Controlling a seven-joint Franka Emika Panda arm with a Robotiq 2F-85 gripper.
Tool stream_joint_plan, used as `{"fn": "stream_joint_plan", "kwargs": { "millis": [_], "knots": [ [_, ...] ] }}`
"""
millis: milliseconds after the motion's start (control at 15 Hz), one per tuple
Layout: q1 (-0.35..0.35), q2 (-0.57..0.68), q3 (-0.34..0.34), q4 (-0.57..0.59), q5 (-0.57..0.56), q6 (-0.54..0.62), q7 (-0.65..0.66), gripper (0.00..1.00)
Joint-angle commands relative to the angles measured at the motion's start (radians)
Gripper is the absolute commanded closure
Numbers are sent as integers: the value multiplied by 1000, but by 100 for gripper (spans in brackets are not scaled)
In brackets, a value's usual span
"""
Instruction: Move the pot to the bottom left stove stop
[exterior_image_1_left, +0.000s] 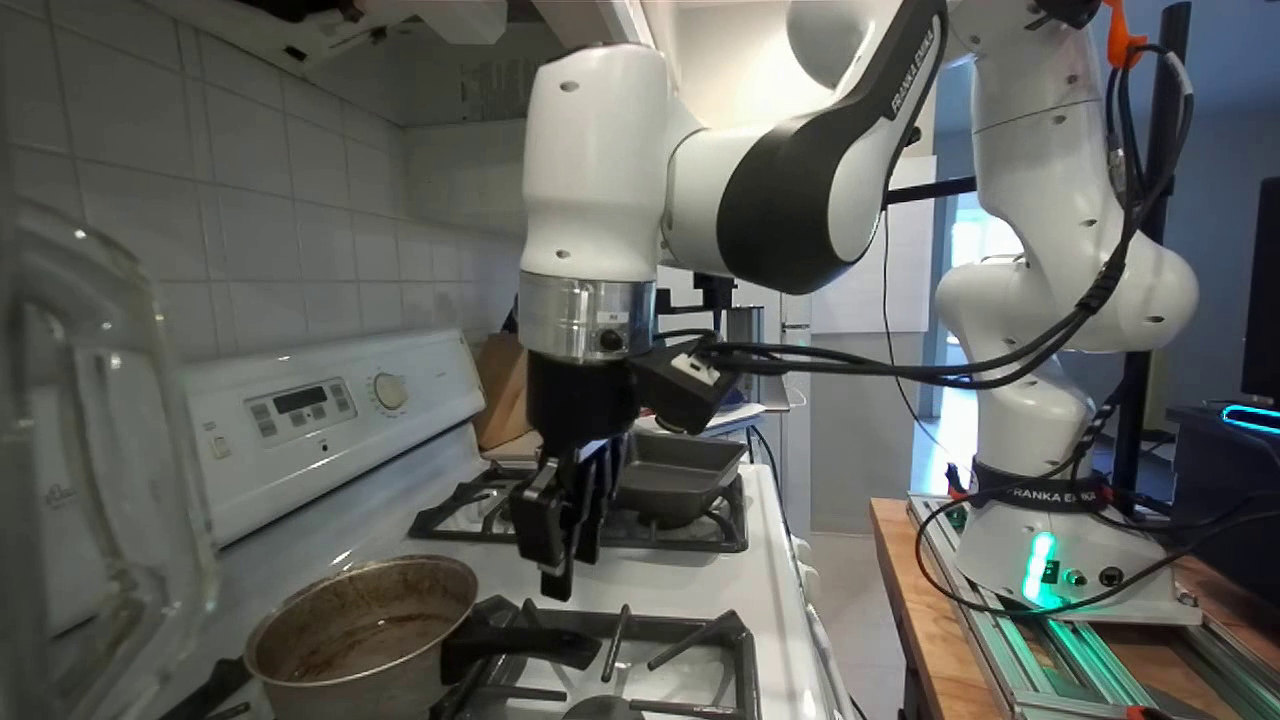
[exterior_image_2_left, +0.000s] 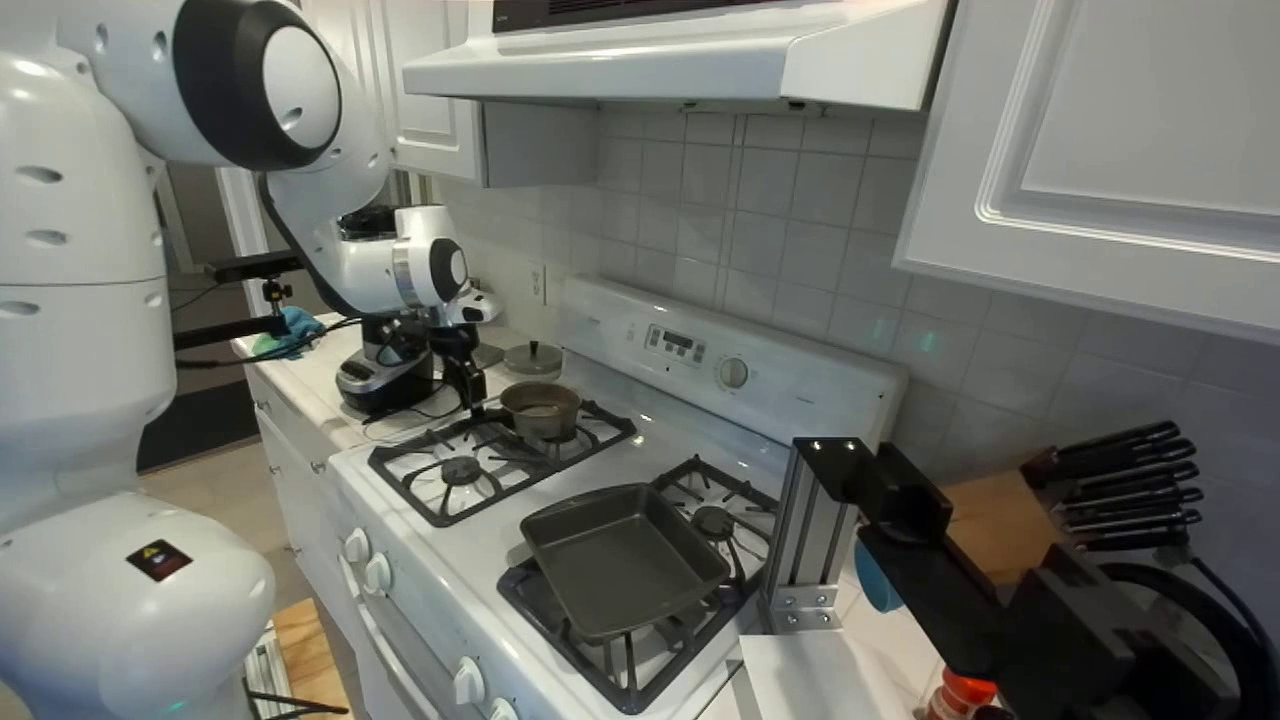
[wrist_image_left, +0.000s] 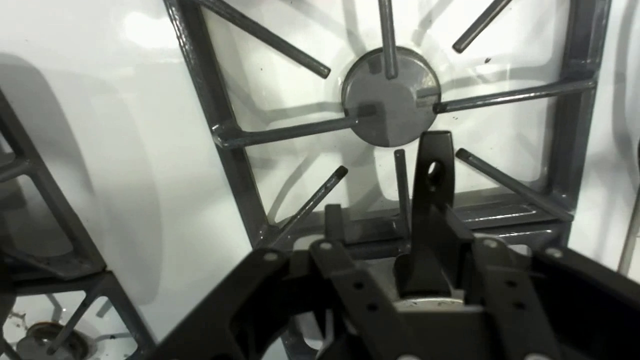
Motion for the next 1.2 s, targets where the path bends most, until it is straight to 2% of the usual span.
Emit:
{"fn": "stream_joint_plan", "kwargs": {
  "millis": [0,200,267,733,867,1133],
  "knots": [
    [-24,-81,47,-16,-10,-58,-71,21],
    [-40,-121,72,-13,12,-73,-125,1],
    [-47,-140,80,-15,17,-76,-146,0],
    [-85,-178,108,-15,49,-35,-251,0],
    [-98,-151,106,-7,50,-13,-232,0],
    [-122,-87,98,30,158,-8,-294,0]
  ]
}}
